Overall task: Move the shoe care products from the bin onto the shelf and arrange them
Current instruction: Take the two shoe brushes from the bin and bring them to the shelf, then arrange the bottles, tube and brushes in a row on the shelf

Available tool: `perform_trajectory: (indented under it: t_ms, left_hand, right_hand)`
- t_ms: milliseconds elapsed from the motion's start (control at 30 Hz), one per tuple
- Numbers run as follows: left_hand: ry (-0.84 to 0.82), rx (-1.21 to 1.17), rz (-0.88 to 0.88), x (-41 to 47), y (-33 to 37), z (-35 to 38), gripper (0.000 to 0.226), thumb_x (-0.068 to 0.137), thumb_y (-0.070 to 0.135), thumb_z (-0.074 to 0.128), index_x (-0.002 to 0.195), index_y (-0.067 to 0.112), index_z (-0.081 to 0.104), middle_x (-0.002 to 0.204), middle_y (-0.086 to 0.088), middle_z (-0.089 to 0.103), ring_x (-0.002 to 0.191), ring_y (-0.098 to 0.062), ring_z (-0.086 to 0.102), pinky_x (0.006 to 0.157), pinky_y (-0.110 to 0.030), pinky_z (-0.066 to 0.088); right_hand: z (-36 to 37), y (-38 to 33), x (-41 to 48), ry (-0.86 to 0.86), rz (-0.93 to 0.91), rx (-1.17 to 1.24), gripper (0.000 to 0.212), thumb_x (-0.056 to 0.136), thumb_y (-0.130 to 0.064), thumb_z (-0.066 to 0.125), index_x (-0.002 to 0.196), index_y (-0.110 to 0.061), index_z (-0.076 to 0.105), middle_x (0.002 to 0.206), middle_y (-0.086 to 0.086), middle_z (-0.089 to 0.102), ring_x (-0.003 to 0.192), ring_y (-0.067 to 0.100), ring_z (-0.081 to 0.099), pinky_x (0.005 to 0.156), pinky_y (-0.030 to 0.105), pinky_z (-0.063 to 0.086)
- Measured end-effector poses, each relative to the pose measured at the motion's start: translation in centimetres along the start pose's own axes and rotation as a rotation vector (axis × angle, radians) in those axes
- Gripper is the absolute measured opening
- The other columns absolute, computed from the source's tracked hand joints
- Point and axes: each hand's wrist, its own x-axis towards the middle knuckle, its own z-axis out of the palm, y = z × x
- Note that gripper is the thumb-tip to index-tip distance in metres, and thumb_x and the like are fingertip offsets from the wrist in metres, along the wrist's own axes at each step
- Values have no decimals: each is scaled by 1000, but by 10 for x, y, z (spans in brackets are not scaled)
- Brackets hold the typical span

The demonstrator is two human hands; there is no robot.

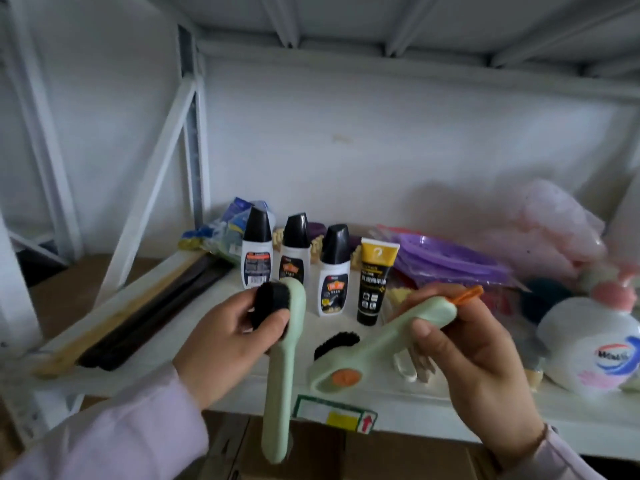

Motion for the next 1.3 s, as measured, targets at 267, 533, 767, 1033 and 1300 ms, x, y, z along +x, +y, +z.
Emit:
perform_trajectory:
  t_ms: [267,533,767,1033,1300]
  left_hand:
    - [22,227,-287,65,-12,-14,56,55,68,50,84,24,69,84,0,75,83,-21,69,86,-37,55]
    - [-72,517,-458,86,-33,-7,43,75,61,54,62,20,61,76,-3,70,76,-23,68,74,-29,53]
    - [-103,678,-436,89,-48,3,58,74,67,48,113,26,61,113,-2,69,102,-22,64,86,-29,51]
    - [-152,779,-439,95,-53,1,68,75,72,38,128,32,49,119,-5,65,105,-23,62,86,-29,50]
    - [-170,691,-443,111,-40,-13,57,85,67,33,110,26,64,114,-5,68,102,-23,63,86,-28,48]
  right_hand:
    - [17,27,15,-53,-253,-472,15,83,-36,63,91,-24,65,88,-11,70,74,5,66,67,15,52]
    - [43,55,26,-454,-436,-798,30,66,-21,71,92,-27,58,96,-7,66,70,11,63,62,17,53]
    - [56,65,45,-832,-199,-876,34,89,-31,51,121,-37,44,120,-4,41,105,22,55,89,24,42]
    - [50,72,54,-901,-219,-914,41,87,-31,26,123,-38,44,130,-3,45,126,22,44,106,27,36]
    - [47,61,94,-605,-200,-781,46,74,-11,35,111,-30,56,114,-1,58,98,18,61,83,30,53]
